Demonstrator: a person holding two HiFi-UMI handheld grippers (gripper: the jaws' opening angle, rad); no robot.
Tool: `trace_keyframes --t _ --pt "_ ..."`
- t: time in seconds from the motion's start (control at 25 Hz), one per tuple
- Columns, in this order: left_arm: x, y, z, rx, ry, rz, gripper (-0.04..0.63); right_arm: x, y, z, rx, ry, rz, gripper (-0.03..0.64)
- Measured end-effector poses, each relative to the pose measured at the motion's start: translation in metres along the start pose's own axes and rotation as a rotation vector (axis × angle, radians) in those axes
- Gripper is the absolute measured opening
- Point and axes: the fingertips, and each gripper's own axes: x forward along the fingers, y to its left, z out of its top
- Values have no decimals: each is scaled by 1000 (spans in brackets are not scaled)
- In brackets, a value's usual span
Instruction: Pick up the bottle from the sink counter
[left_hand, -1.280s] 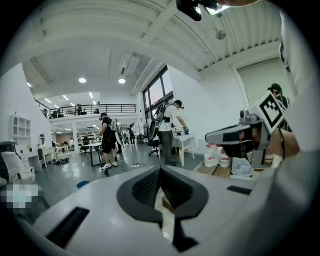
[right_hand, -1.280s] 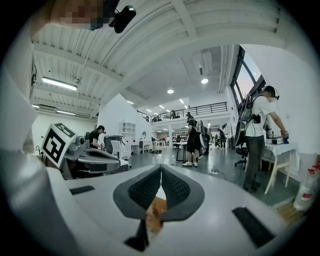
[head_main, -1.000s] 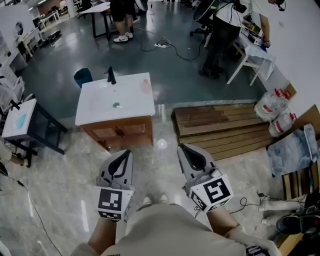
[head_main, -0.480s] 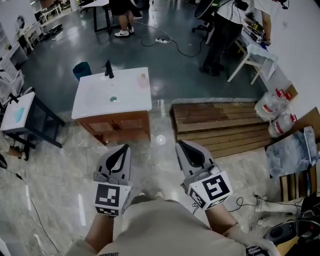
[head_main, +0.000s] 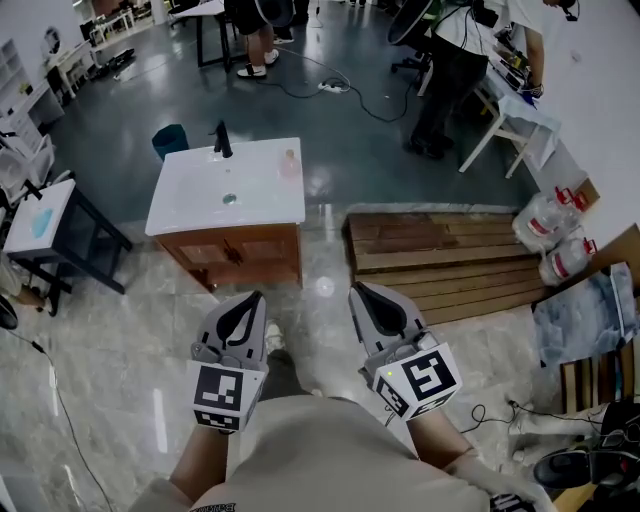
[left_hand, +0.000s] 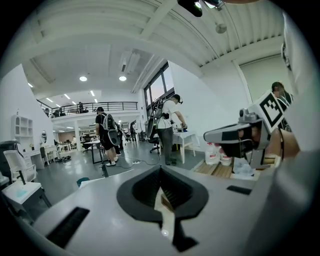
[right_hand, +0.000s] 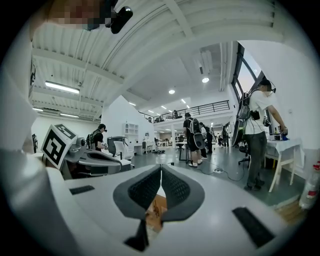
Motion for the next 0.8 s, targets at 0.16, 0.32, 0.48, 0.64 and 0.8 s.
trace_keyframes --t 0.16,0.32,0.48,0.64,0.8 --pt "9 7 -3 3 -11 -4 6 13 3 -7 4 7 14 -2" --pt "24 21 -5 -4 -12 -13 6 33 -3 -12 44 29 19 -2" --pt "46 41 -7 -8 -9 -27 6 62 -14 -17 40 52 11 -2" --pt "75 66 -8 -29 -4 -46 6 97 -27 -18 40 69 7 -2" --pt "104 96 -5 -33 -11 -60 6 138 -38 -19 29 94 8 -2"
